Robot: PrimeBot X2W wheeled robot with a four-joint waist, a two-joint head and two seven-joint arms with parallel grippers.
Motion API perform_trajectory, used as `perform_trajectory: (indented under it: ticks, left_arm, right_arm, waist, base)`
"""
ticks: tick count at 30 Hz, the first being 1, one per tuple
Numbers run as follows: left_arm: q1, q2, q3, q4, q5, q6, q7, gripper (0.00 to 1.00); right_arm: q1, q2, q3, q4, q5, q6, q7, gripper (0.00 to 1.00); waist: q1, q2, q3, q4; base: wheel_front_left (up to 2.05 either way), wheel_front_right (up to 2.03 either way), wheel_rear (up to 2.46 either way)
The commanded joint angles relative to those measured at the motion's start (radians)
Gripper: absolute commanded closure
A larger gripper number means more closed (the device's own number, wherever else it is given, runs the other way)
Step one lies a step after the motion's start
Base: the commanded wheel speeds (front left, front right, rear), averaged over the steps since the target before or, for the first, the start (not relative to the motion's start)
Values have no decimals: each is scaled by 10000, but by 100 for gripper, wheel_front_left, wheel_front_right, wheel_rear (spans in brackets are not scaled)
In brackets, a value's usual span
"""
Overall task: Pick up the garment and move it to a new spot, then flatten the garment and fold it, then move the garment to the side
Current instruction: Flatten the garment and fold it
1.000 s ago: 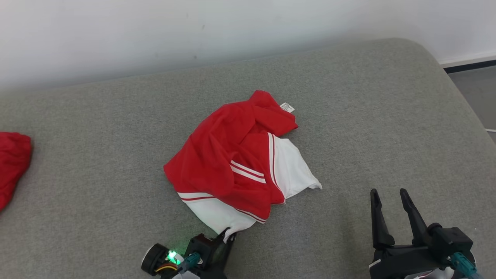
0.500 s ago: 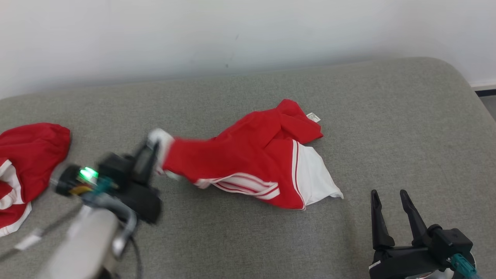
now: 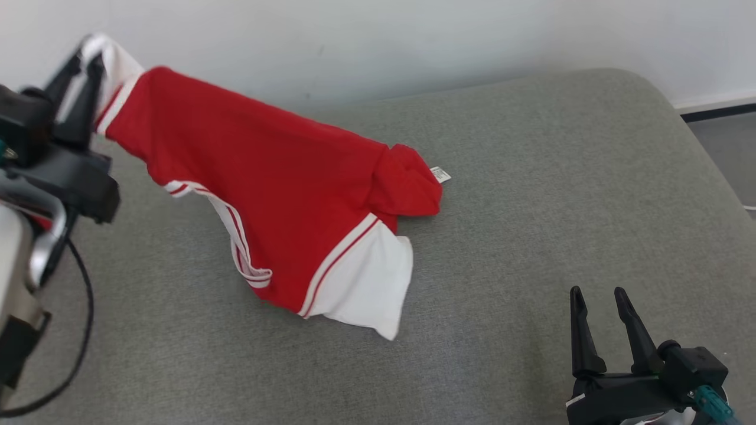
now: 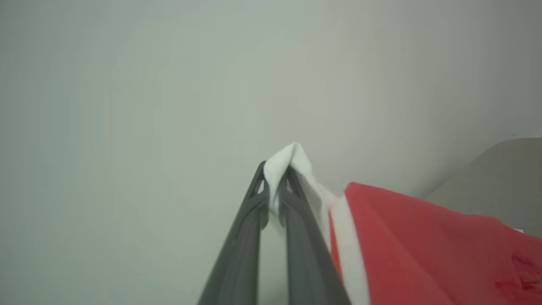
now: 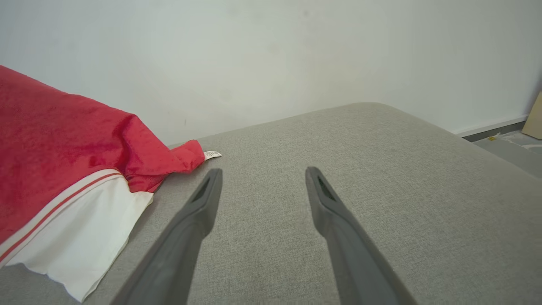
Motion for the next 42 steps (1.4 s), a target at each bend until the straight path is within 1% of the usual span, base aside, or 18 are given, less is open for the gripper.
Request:
perform_trajectory:
  ticks: [1, 5, 9, 15, 16, 18, 23, 25, 27, 34, 36, 37, 42]
  left_arm:
    - [-186, 140, 104, -122, 15, -14, 34, 100]
    - [-404, 519, 357, -538, -48, 102, 175, 100]
    - [-646, 936, 596, -878, -9, 203, 328, 100]
    - [-1523, 1609, 820, -1512, 169, 140, 627, 100]
    - [-1708, 1696, 819, -1652, 194, 137, 700, 100]
    - [-2004, 1627, 726, -1936, 160, 102, 804, 100]
    - [-1983, 945, -59, -2442, -55, -9, 1074, 100]
    - [-1747, 475, -468, -2486, -101, -24, 1118, 100]
    - [-1597, 62, -718, -2479, -185, 67, 1048, 100]
    - [-1072, -1544, -1642, -1900, -461, 192, 742, 100]
    - [-1055, -2005, -1947, -1613, -474, 166, 633, 100]
    - [-1055, -2005, -1947, -1613, -474, 166, 633, 100]
    - [-1193, -3188, -2847, -654, -385, 71, 335, 100]
  right_arm:
    - [43, 4, -13, -5, 37, -22, -4, 0]
    - [159, 2, -79, 5, 74, -22, -5, 0]
    - [165, 4, -173, 36, 25, -22, -4, 0]
    - [92, 2, -84, 33, 20, -23, -4, 0]
    - [91, 2, -65, 32, 44, -23, -4, 0]
    - [122, 2, -42, 49, 94, -23, -4, 0]
    - [146, 2, 40, 127, 194, -23, -4, 0]
    - [88, 1, 96, 145, 230, -23, -4, 0]
    - [4, -2, 99, 140, 235, -23, -4, 0]
    - [-210, 2, 148, 138, 268, -23, -4, 0]
    - [-240, 1, 168, 119, 301, -23, -4, 0]
    - [-240, 1, 168, 119, 301, -23, -4, 0]
    - [-389, 2, 193, 148, 398, -23, -4, 0]
  waist:
    - [-1, -1, 78, -134]
    - [-1, -1, 34, -121]
    - [-1, -1, -72, 57]
    - [-1, -1, -169, 240]
    - [-1, -1, -177, 256]
    - [-1, -1, -191, 287]
    - [-1, -1, -182, 323]
    - [-1, -1, -164, 285]
    - [-1, -1, -124, 215]
    - [-1, -1, 161, -212]
    - [-1, -1, 254, -373]
    - [-1, -1, 254, -373]
    - [-1, -1, 549, -774]
  base:
    - [0, 0, 0]
    - [0, 0, 0]
    - [0, 0, 0]
    - [0, 0, 0]
    - [0, 0, 0]
    - [0, 0, 0]
    - [0, 0, 0]
    - [0, 0, 0]
    - [0, 0, 0]
    - [0, 0, 0]
    - [0, 0, 0]
    - [0, 0, 0]
    - [0, 0, 0]
